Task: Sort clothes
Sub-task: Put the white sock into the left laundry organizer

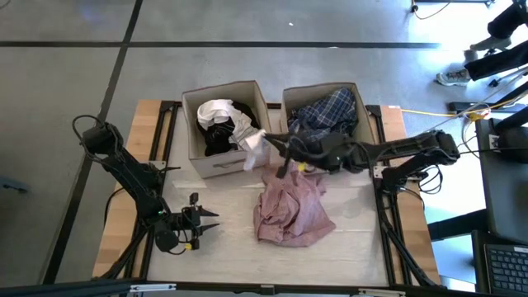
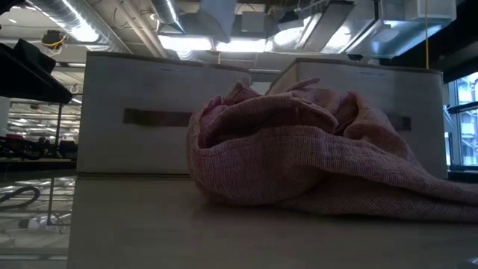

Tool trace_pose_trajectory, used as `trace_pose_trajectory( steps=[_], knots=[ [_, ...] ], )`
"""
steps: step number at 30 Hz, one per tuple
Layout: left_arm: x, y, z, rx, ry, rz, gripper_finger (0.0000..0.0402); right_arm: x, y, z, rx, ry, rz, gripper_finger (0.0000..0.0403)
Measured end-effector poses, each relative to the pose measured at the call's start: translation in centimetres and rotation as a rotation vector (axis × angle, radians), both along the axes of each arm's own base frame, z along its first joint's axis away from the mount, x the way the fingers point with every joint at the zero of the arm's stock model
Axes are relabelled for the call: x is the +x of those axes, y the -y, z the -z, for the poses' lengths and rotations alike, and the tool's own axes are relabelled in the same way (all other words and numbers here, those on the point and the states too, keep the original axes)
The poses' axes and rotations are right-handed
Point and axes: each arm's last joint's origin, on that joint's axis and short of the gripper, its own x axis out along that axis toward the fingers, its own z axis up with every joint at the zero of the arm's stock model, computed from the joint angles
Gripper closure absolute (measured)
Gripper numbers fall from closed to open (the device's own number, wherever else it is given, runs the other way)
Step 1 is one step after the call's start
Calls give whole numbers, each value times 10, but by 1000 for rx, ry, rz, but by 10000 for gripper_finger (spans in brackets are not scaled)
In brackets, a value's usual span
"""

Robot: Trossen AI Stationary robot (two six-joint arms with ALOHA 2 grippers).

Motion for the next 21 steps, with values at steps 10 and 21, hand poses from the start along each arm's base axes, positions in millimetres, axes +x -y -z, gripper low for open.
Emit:
trace_pose_trajectory(
  steps=[10,21],
  knots=[
    [0,0,0,0,0,0,274,24,61,0,-60,222,34,400],
    [0,0,0,-1,0,0,274,42,117,30,-24,192,123,400]
  ],
)
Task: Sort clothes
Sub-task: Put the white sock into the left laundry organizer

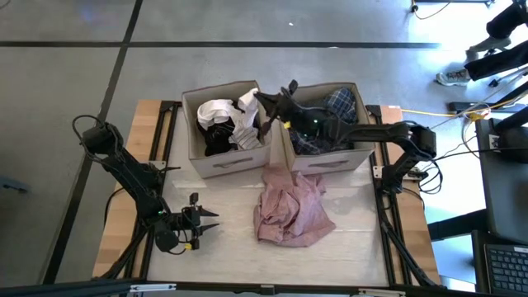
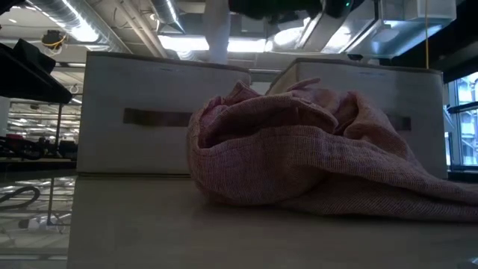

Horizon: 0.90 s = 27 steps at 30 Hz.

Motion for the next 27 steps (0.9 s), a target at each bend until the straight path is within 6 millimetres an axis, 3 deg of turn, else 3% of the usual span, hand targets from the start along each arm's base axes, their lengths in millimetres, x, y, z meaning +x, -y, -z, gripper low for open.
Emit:
trace_pose_trajectory(
  steps=[12,19,22,27],
  knots=[
    [0,0,0,-4,1,-1,274,17,4,50,245,-216,-39,400],
    [0,0,0,-8,2,-2,274,16,4,60,304,-300,-34,398],
    [0,0,0,-8,2,-2,274,16,3,61,313,-302,-34,375],
    [0,0,0,-9,2,-3,274,16,3,61,344,-286,-34,292]
  ],
)
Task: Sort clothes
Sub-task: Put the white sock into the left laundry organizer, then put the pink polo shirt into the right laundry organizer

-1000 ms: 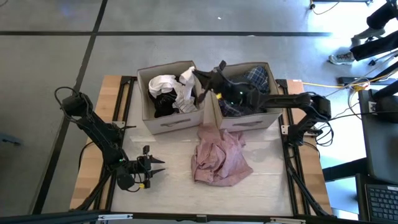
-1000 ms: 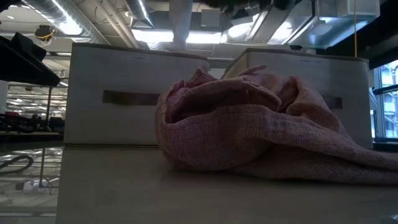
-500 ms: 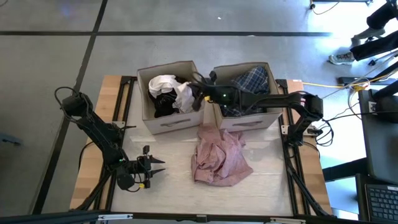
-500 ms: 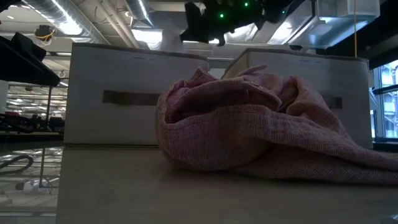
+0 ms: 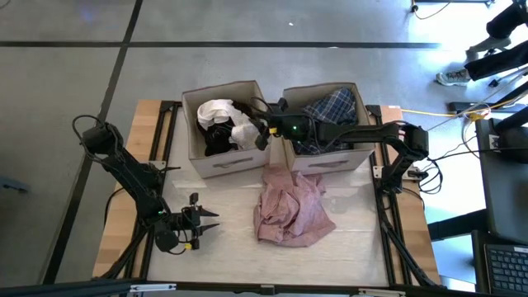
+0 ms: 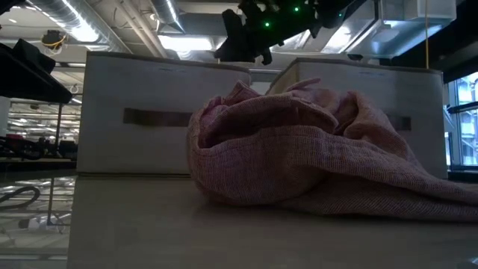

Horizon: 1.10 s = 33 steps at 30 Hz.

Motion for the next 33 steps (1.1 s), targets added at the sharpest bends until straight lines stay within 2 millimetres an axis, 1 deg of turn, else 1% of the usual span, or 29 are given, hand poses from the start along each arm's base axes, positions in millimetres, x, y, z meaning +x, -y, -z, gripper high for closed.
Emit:
trace_pose_trajectory(
  steps=[3,5,8,10,13,16,21,25,28,33],
  knots=[
    [0,0,0,0,0,0,274,-1,0,-2,-5,1,-1,241],
    [0,0,0,0,0,0,274,-4,-1,-7,-20,4,-4,213],
    [0,0,0,0,0,0,274,-11,-6,-19,-35,12,-2,183],
    [0,0,0,0,0,0,274,-17,-11,-28,-37,13,-8,171],
    [0,0,0,-1,0,0,274,-30,-25,-47,-42,38,-39,163],
    [0,0,0,-1,0,0,274,-46,-45,-65,-42,44,-87,162],
    [0,0,0,-6,-3,4,274,-77,-84,-84,-21,-6,-128,162],
    [0,0,0,-6,-4,4,274,-101,-114,-88,10,-87,-142,162],
    [0,0,0,-5,-4,5,274,-116,-133,-86,79,-129,-167,162],
    [0,0,0,-6,-3,4,274,-136,-161,-72,226,-260,-197,162]
  ],
)
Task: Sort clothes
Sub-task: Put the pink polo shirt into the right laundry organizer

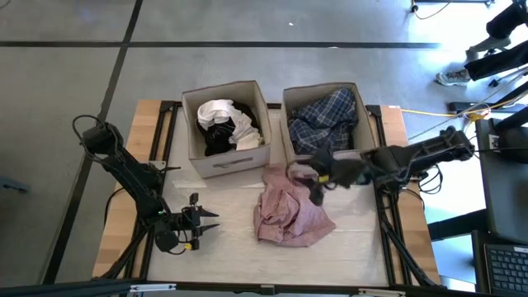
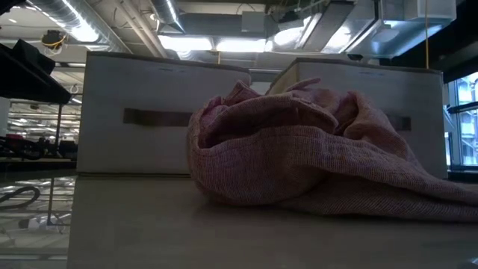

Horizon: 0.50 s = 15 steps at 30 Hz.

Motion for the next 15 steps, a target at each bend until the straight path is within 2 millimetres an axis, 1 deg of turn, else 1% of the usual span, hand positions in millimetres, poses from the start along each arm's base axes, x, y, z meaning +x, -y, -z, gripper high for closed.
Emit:
trace_pose_trajectory(
  steps=[4,9,15],
  knots=[
    [0,0,0,2,0,1,274,-14,-17,17,84,-123,28,162],
    [0,0,0,3,-1,1,274,-26,-33,47,159,-218,80,162],
    [0,0,0,3,-1,1,274,-39,-41,87,204,-300,154,162]
  ],
)
